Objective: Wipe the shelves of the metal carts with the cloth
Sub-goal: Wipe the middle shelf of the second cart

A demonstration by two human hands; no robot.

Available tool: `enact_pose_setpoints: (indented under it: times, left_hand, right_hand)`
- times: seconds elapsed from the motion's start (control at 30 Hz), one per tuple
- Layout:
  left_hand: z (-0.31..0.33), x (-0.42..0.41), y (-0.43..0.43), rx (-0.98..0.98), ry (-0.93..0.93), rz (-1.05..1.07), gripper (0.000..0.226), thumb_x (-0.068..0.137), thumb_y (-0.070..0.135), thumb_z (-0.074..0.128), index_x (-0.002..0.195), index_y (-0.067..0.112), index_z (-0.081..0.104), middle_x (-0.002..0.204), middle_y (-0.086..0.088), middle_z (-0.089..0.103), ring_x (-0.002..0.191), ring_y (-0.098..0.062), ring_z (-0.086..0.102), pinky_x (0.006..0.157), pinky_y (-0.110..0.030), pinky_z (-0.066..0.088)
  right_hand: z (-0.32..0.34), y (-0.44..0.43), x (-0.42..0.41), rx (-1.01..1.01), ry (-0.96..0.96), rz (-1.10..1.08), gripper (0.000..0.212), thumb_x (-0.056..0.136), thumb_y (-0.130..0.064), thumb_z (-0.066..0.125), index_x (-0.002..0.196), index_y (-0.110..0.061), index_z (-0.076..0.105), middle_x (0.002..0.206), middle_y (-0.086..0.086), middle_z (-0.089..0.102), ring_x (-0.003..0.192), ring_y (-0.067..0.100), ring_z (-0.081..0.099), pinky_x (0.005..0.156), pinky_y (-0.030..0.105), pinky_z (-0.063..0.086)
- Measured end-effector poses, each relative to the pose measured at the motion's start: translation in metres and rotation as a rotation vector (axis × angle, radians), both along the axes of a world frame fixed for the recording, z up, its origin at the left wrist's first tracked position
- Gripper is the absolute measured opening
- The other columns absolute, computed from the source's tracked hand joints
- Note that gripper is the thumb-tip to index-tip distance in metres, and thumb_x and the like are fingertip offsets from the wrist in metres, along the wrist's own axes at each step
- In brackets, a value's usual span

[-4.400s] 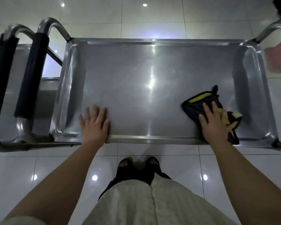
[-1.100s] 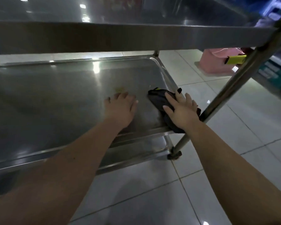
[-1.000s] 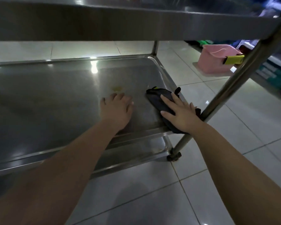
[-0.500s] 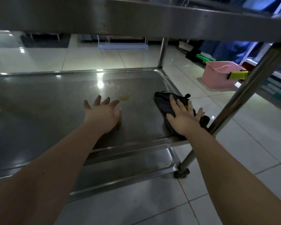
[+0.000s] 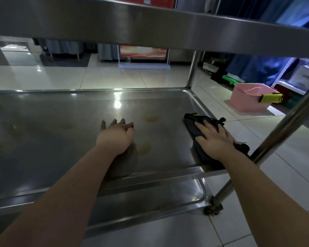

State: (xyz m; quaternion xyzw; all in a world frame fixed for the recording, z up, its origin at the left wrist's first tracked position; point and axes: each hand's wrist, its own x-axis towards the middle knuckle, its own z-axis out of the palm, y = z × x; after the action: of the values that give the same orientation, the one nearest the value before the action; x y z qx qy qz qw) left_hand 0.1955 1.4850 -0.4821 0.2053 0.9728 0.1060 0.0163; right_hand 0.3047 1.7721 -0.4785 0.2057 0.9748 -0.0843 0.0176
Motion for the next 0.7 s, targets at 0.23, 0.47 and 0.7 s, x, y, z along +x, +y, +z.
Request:
enact_pose_setpoints:
  times: [0.23,0.47,0.7]
  left_hand:
    - [0.02,-0.014,-0.008,-0.177,-0.054,-0.044,0.052,0.102,0.032,0.01,0.145,0.021,0.036,0.154,-0.004,0.032,0.139,-0.025,0.033,0.118,-0.052,0.0]
    - [0.015,-0.008,-0.008,-0.155,-0.048,-0.066,0.051,0.102,0.033,0.006,0.149,0.031,0.027,0.159,0.001,0.02,0.146,-0.022,0.021,0.119,-0.047,0.004]
    - [0.01,-0.004,-0.004,-0.101,0.063,-0.006,0.048,0.103,0.032,0.015,0.137,0.019,0.046,0.144,-0.006,0.044,0.129,-0.028,0.042,0.112,-0.038,0.024]
  right_hand:
    - [-0.001,-0.133,-0.023,-0.009,0.073,0.251,0.057,0.097,-0.045,0.03,0.151,-0.044,0.011,0.162,-0.01,0.008,0.146,0.038,0.001,0.116,0.053,0.007]
    - [-0.003,-0.119,-0.031,-0.058,0.116,0.254,0.052,0.096,-0.044,0.034,0.147,-0.048,0.022,0.159,-0.017,0.016,0.145,0.033,0.01,0.116,0.05,0.013]
    - [0.001,0.013,-0.024,-0.017,0.083,-0.063,0.051,0.096,-0.045,0.034,0.146,-0.047,0.024,0.159,-0.017,0.018,0.146,0.029,0.013,0.117,0.049,0.014]
